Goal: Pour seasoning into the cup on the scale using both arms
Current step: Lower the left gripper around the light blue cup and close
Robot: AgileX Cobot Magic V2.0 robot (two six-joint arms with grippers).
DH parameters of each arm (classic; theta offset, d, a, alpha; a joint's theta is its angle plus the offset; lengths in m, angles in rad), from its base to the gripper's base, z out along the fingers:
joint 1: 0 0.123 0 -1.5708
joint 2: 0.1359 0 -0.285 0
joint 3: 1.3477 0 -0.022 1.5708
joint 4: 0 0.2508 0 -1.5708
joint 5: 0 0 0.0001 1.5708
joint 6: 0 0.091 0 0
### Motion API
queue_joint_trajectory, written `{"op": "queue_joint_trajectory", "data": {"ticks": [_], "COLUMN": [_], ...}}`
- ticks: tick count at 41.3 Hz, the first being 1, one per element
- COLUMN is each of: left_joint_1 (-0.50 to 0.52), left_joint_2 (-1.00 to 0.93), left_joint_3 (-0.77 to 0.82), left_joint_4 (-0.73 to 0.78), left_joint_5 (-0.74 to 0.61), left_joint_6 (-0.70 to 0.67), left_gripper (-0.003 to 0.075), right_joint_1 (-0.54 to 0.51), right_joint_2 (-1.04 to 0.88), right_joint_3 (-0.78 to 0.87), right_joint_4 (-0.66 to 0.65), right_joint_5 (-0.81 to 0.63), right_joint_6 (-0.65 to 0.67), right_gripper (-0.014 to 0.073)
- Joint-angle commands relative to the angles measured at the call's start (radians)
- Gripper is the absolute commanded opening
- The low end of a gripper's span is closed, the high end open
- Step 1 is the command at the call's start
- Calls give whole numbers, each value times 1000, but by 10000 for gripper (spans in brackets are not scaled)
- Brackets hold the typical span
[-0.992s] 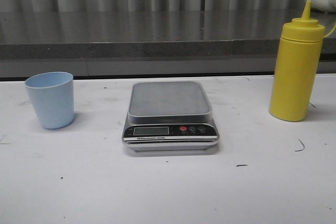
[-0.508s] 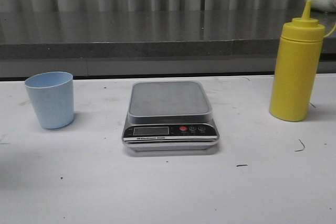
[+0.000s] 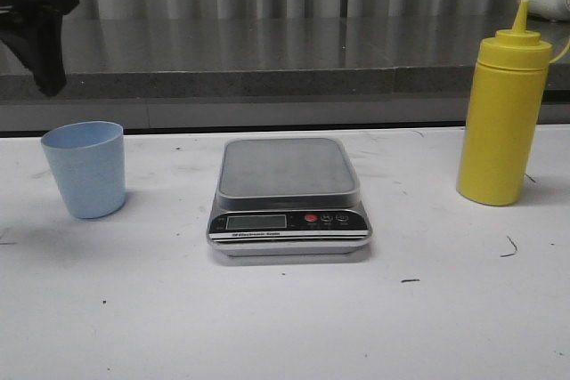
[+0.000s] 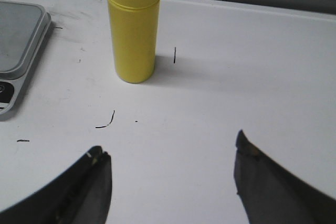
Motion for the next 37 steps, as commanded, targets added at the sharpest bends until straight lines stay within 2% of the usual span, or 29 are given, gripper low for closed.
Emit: {"op": "queue_joint_trajectory", "data": {"ticks": [1,24,29,37], "left_joint_1": [11,11,11,11], "left_joint_2": [10,222,231,233], "left_joint_3": [-69,-191,-192,-192], "left_joint_4": [-2,7,9,15], "left_joint_5": [-8,-27,-32,-34], "left_joint_6": [1,1,1,1], "left_gripper": [474,469,400,223], "right_joint_1": [-5,-5,-5,-5], "right_joint_2": [9,9,9,9], "right_joint_3": [-31,-31,-31,-31], "right_joint_4": [-11,-11,-11,-11], "right_joint_5": [-63,-63,-63,-63], "right_joint_6": [-7,-7,-7,-7], "right_gripper": [516,516,516,516]}}
